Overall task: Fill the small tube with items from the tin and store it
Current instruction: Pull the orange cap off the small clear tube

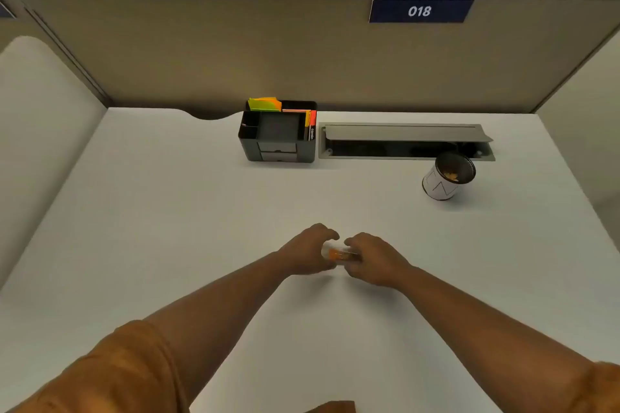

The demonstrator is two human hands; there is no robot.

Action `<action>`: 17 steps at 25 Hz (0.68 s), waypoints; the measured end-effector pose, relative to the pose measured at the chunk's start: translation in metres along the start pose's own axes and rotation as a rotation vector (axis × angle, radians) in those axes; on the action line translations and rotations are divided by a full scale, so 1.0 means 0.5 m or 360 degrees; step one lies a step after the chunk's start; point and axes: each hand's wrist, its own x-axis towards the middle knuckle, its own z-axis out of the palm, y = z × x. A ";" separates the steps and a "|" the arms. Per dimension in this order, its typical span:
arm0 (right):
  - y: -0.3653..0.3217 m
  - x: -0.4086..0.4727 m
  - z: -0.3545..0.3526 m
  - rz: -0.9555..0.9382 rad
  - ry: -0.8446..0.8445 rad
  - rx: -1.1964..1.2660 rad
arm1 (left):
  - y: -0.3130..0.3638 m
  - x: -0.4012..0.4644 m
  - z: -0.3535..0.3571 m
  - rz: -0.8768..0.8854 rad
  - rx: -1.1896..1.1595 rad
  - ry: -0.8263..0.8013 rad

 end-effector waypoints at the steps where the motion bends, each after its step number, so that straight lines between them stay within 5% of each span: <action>1: 0.004 0.005 0.006 -0.0036 -0.0005 -0.0048 | -0.006 0.008 0.008 -0.0015 0.0009 -0.0026; 7: 0.019 0.022 0.030 -0.0135 0.0082 0.0049 | -0.033 0.027 0.046 0.0022 -0.0045 0.0111; 14: 0.019 0.031 0.007 -0.0048 0.0255 0.0681 | -0.023 0.032 0.003 -0.0216 -0.1072 0.0244; 17: 0.015 0.038 -0.003 -0.0017 0.0306 0.0828 | -0.017 0.037 -0.013 -0.0222 -0.1229 0.0289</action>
